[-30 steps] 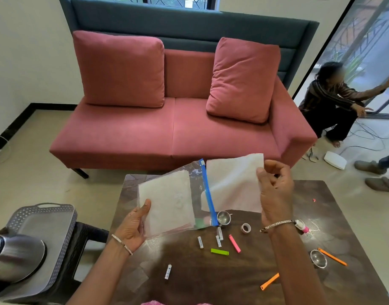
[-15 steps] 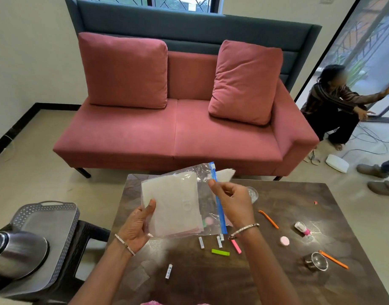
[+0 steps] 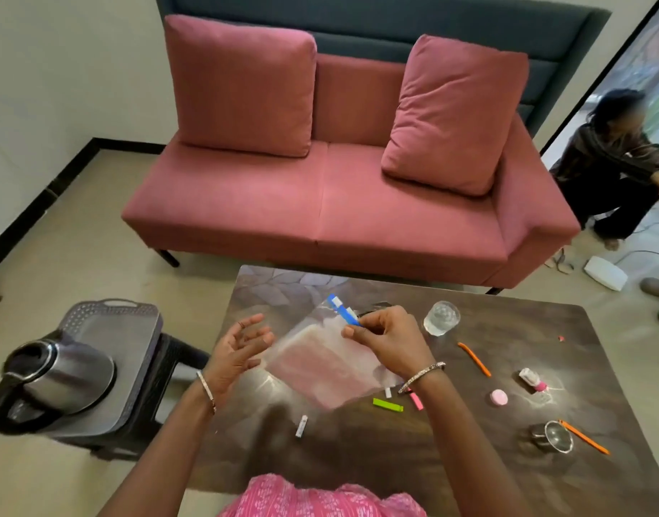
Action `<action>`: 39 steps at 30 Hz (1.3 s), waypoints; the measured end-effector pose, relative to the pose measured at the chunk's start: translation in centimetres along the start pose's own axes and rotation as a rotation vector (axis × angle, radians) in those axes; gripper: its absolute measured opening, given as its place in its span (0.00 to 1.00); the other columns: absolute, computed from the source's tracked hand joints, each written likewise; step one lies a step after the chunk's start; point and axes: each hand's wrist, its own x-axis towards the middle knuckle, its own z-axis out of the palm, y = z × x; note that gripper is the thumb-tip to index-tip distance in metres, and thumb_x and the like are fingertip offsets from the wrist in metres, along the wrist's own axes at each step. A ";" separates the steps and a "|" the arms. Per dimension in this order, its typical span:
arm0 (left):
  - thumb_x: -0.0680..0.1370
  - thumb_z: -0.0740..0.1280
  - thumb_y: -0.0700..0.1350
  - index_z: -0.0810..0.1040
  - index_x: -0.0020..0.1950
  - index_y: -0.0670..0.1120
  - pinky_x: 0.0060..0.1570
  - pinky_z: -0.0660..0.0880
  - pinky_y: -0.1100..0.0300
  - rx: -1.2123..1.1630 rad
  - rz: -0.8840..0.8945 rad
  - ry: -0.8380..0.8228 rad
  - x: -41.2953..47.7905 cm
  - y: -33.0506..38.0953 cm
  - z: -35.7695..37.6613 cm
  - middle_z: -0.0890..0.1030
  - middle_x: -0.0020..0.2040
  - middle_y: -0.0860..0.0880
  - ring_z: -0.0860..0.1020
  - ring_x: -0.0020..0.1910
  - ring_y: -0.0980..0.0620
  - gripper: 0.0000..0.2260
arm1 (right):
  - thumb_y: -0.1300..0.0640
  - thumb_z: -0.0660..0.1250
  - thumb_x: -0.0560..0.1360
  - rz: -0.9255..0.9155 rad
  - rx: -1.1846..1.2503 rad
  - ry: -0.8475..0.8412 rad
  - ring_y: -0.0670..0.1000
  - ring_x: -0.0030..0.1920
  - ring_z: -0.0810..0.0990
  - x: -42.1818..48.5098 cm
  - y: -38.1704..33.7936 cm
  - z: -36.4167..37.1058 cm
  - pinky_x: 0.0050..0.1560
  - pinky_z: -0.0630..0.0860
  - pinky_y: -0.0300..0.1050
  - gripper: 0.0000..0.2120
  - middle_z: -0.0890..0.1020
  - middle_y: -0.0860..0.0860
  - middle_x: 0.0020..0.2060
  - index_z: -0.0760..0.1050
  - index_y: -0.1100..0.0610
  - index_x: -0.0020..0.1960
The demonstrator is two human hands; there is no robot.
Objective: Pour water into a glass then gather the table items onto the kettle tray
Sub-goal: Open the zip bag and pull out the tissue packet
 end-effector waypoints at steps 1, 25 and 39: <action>0.65 0.77 0.51 0.76 0.63 0.53 0.54 0.74 0.57 0.071 0.028 -0.033 -0.4 -0.1 -0.5 0.81 0.59 0.51 0.79 0.58 0.53 0.27 | 0.51 0.75 0.72 -0.006 -0.084 -0.056 0.44 0.24 0.63 0.2 0.0 0.5 0.29 0.58 0.37 0.19 0.67 0.45 0.19 0.74 0.46 0.25; 0.79 0.65 0.36 0.72 0.44 0.37 0.37 0.61 0.59 0.318 -0.300 0.158 8.5 -14.5 -7.9 0.67 0.39 0.43 0.63 0.39 0.50 0.05 | 0.66 0.73 0.70 0.212 -0.077 0.139 0.46 0.44 0.84 8.1 7.2 10.7 0.48 0.78 0.40 0.09 0.86 0.48 0.41 0.86 0.53 0.45; 0.80 0.64 0.41 0.72 0.66 0.40 0.60 0.71 0.55 0.703 -0.421 0.062 16.6 -11.9 -9.4 0.77 0.63 0.41 0.76 0.61 0.44 0.15 | 0.65 0.75 0.71 0.375 0.437 0.147 0.42 0.38 0.83 10.7 6.2 10.4 0.38 0.76 0.32 0.08 0.87 0.48 0.42 0.86 0.53 0.45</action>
